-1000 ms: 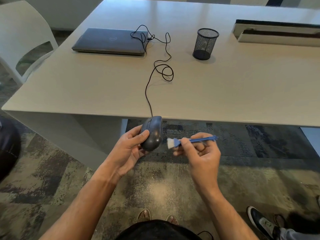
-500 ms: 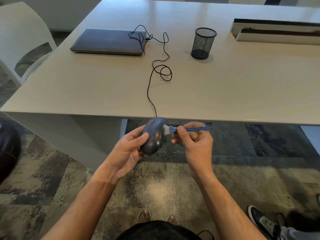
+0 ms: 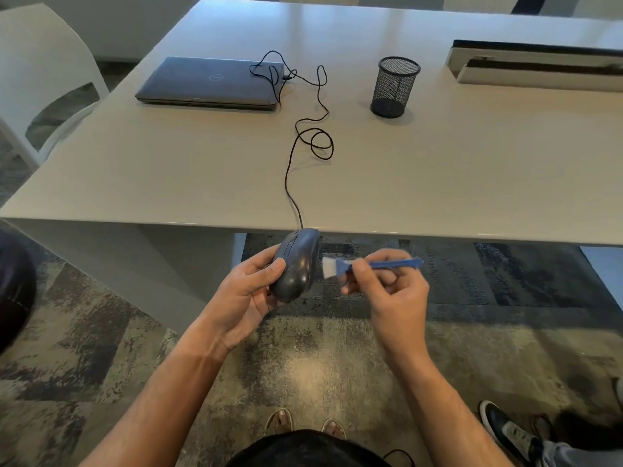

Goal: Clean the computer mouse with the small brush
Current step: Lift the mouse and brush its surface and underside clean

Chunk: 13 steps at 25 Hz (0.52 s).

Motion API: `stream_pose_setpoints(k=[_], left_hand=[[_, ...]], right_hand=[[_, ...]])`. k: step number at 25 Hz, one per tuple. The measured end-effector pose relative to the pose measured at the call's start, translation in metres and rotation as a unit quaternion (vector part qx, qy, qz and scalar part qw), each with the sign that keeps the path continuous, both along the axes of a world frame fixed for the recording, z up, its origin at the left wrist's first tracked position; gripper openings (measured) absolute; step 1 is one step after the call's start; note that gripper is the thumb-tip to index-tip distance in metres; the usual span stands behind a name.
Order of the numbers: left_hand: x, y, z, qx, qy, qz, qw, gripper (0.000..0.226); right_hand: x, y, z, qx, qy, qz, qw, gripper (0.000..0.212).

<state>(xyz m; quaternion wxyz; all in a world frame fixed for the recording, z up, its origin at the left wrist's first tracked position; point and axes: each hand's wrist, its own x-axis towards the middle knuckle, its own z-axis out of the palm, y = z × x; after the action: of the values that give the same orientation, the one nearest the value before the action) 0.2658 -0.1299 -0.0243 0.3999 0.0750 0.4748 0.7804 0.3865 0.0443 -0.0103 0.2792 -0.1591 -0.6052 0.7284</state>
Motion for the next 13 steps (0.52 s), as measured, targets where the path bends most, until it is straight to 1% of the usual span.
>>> stream_pose_setpoints(k=[2, 4, 6, 8, 10, 11, 13], left_hand=[[0.003, 0.001, 0.002, -0.002, 0.006, -0.007, 1.0, 0.058], [0.005, 0.002, 0.003, -0.01, 0.01, -0.012, 1.0, 0.059], [0.006, 0.003, 0.003, -0.008, 0.006, -0.006, 1.0, 0.059], [0.006, 0.002, 0.002, -0.01, 0.009, 0.006, 1.0, 0.05], [0.005, 0.0, 0.0, -0.02, 0.016, 0.015, 1.0, 0.048], [0.005, -0.002, -0.001, -0.023, 0.018, 0.018, 0.999, 0.048], [0.003, -0.003, -0.001, -0.024, 0.02, 0.018, 0.999, 0.049]], right_hand=[[-0.013, 0.01, 0.003, -0.068, -0.029, -0.031, 0.997, 0.023], [-0.025, 0.014, 0.004, -0.103, -0.055, -0.038, 0.992, 0.026], [-0.031, 0.013, 0.004, -0.11, -0.07, -0.017, 0.991, 0.023], [-0.028, 0.007, 0.004, -0.114, -0.074, 0.014, 0.991, 0.015], [-0.02, -0.001, 0.003, -0.115, -0.067, 0.039, 0.99, 0.011], [-0.014, -0.006, 0.003, -0.115, -0.059, 0.052, 0.99, 0.01], [-0.004, -0.013, 0.002, -0.102, -0.044, 0.084, 0.99, 0.019]])
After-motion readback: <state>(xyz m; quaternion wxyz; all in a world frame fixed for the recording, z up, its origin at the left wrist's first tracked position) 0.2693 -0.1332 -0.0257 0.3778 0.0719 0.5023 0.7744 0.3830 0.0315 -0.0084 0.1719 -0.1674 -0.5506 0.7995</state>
